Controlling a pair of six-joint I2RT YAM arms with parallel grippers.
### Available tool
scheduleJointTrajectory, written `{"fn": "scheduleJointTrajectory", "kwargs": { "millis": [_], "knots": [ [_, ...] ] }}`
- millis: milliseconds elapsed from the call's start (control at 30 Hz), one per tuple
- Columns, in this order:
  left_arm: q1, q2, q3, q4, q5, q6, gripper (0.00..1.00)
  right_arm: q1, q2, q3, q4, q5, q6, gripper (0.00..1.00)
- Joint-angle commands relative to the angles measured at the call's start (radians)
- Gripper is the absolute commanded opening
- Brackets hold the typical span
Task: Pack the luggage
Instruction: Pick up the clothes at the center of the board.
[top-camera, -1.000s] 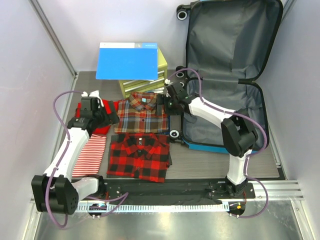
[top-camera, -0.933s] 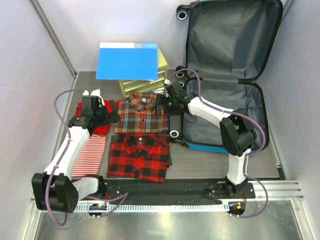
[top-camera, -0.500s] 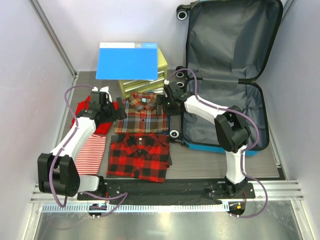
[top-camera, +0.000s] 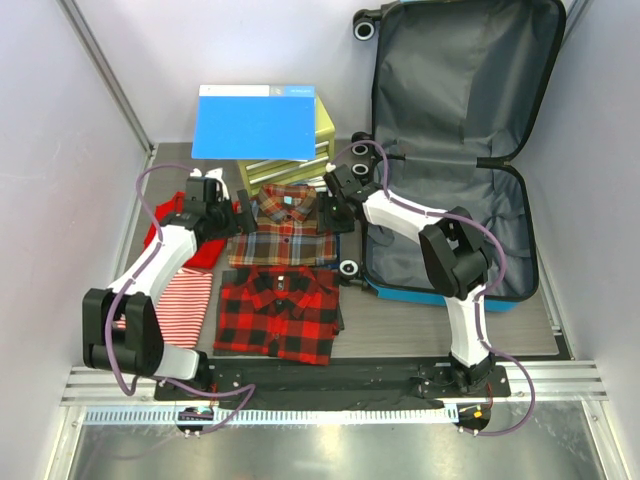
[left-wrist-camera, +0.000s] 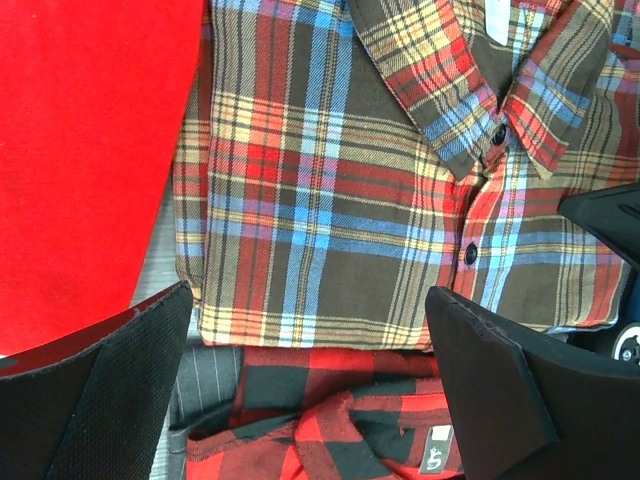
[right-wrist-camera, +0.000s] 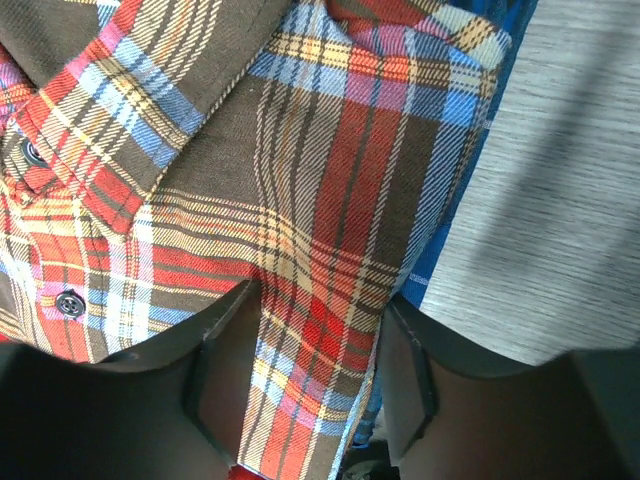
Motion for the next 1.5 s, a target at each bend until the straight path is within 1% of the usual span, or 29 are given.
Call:
{"fn": "scheduleJointTrajectory", "kwargs": {
  "millis": [0, 133, 233, 300, 533, 700, 900, 933, 967, 1033, 1133, 1233, 1267, 1333, 1367, 1467],
  "knots": [
    [-0.005, 0.015, 0.038, 0.054, 0.016, 0.027, 1.00, 0.003, -0.058, 0.042, 0.009, -0.011, 0.032, 0.52],
    [-0.005, 0.030, 0.041, 0.060, 0.022, 0.030, 1.00, 0.003, -0.052, 0.054, 0.007, -0.049, 0.052, 0.46],
    [-0.005, 0.035, 0.047, 0.057, 0.025, 0.045, 1.00, 0.020, -0.049, 0.094, -0.025, -0.026, 0.054, 0.45],
    [-0.003, 0.033, 0.050, 0.056, 0.021, 0.054, 1.00, 0.034, -0.062, 0.109, -0.057, 0.009, 0.054, 0.48],
    [-0.003, 0.038, 0.042, 0.060, 0.037, 0.062, 1.00, 0.043, -0.058, 0.100, -0.085, 0.029, 0.107, 0.57],
    [-0.003, 0.038, 0.042, 0.060, 0.044, 0.079, 1.00, 0.043, -0.038, 0.080, -0.089, 0.032, 0.120, 0.57],
    [-0.003, 0.039, 0.041, 0.060, 0.048, 0.082, 1.00, 0.043, -0.012, 0.068, -0.089, 0.040, 0.095, 0.57],
    [-0.005, 0.039, 0.039, 0.062, 0.048, 0.080, 1.00, 0.043, -0.003, 0.069, -0.089, 0.072, 0.091, 0.57],
    [-0.005, 0.038, 0.041, 0.062, 0.047, 0.080, 1.00, 0.043, 0.000, 0.068, -0.089, 0.072, 0.089, 0.57],
    [-0.003, 0.038, 0.039, 0.063, 0.048, 0.079, 1.00, 0.043, 0.010, 0.068, -0.091, 0.071, 0.077, 0.53],
    [-0.003, 0.036, 0.036, 0.066, 0.050, 0.077, 1.00, 0.045, 0.013, 0.071, -0.089, 0.063, 0.063, 0.43],
    [-0.003, 0.032, 0.036, 0.068, 0.050, 0.073, 1.00, 0.043, 0.014, 0.085, -0.089, 0.057, 0.048, 0.25],
    [-0.003, 0.030, 0.036, 0.068, 0.051, 0.073, 1.00, 0.043, 0.010, 0.092, -0.094, 0.057, 0.045, 0.14],
    [-0.003, 0.023, 0.041, 0.065, 0.048, 0.074, 1.00, 0.057, -0.001, 0.128, -0.117, 0.057, 0.031, 0.04],
    [-0.003, 0.021, 0.044, 0.062, 0.045, 0.074, 1.00, 0.063, -0.006, 0.140, -0.126, 0.064, 0.026, 0.01],
    [-0.003, 0.015, 0.053, 0.051, 0.033, 0.074, 1.00, 0.098, -0.023, 0.201, -0.154, 0.084, 0.017, 0.01]
  ]
}}
